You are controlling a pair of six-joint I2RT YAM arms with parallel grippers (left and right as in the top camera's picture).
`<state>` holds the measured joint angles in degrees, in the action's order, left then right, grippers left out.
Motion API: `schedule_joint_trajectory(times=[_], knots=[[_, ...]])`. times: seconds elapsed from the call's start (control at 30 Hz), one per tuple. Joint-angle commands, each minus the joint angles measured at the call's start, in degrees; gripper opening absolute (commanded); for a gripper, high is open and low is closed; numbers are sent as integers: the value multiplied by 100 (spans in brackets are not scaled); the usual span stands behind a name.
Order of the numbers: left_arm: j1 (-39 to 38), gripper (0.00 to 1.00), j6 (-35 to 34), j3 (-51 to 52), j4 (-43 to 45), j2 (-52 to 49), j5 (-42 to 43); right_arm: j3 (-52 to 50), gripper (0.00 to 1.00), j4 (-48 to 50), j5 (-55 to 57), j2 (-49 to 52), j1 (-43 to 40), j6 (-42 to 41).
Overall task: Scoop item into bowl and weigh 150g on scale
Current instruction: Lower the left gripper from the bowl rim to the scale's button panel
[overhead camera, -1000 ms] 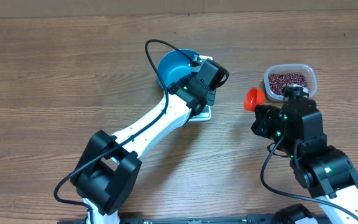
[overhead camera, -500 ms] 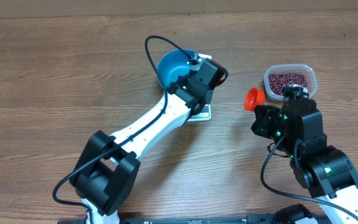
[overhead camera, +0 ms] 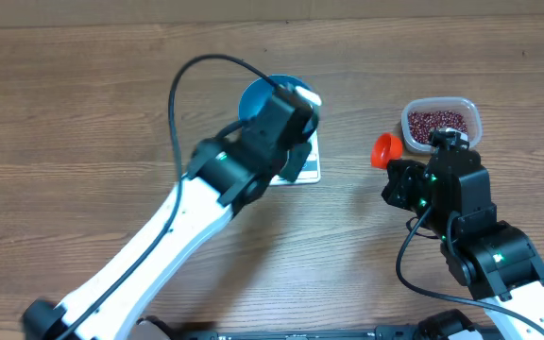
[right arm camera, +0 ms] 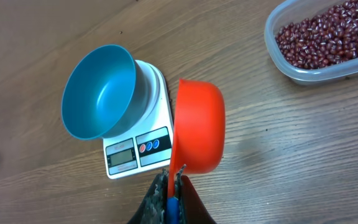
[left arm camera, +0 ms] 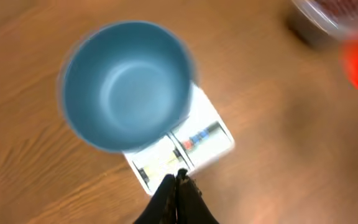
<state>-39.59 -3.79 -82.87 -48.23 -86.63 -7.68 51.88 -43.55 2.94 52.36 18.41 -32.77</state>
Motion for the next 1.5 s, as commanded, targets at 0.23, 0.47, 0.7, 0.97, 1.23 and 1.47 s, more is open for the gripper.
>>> schedule_joint_trajectory(times=[0.23, 0.47, 0.7, 0.97, 1.23, 1.47], knots=[[24, 4, 1633, 566, -514, 369, 1456, 225, 4, 37, -50, -22, -13, 0], [24, 5, 1552, 1751, 776, 350, 997, 225, 4, 42, -136, -22, -13, 0], [26, 4, 1585, 2789, 2061, 345, 857, 225, 4, 63, -160, -22, -11, 0], [24, 5, 1580, 3552, 3167, 293, 815, 225, 4, 83, -162, -22, -13, 0], [24, 4, 1580, 3552, 3320, -273, 695, 225, 4, 103, -160, -22, -11, 0], [33, 4, 1412, 3550, 3810, -516, 551, 225, 4, 103, -157, -20, -13, 2]])
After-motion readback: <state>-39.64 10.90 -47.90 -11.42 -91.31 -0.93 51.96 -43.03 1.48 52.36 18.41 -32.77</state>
